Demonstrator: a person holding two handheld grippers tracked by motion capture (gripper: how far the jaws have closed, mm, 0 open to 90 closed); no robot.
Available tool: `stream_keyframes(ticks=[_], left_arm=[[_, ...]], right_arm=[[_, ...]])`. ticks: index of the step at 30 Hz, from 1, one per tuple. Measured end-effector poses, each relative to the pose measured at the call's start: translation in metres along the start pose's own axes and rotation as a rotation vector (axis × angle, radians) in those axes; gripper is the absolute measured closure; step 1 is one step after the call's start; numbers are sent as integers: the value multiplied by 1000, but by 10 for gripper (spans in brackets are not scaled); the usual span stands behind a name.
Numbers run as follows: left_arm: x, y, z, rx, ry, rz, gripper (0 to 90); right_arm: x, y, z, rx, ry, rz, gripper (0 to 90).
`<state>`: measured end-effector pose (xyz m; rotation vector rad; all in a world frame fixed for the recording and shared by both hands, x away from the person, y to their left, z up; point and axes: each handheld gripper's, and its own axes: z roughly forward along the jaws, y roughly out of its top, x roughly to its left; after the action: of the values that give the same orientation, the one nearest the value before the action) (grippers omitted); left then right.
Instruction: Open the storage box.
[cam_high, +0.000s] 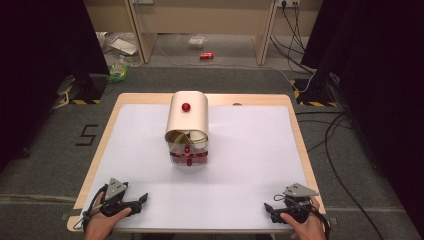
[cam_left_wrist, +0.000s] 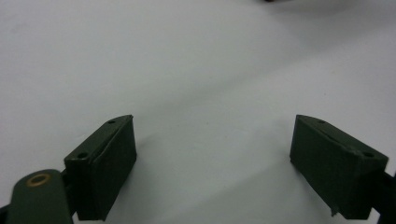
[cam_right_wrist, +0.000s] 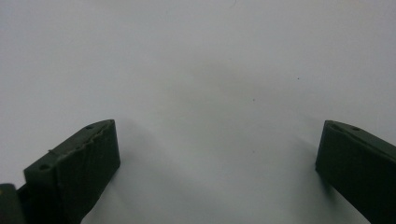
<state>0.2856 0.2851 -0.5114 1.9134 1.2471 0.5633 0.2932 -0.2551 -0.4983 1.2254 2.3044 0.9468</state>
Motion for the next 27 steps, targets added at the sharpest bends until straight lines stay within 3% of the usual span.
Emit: stream_keyframes(ticks=[15,27], left_arm=[[-3,2,-1,-2,1,5,152],[-12,12,-9,-74,-7,30,151]], right_arm=[[0,-1,0,-13,5,-3,1],[0,-1,0,-14,5,-2,1]])
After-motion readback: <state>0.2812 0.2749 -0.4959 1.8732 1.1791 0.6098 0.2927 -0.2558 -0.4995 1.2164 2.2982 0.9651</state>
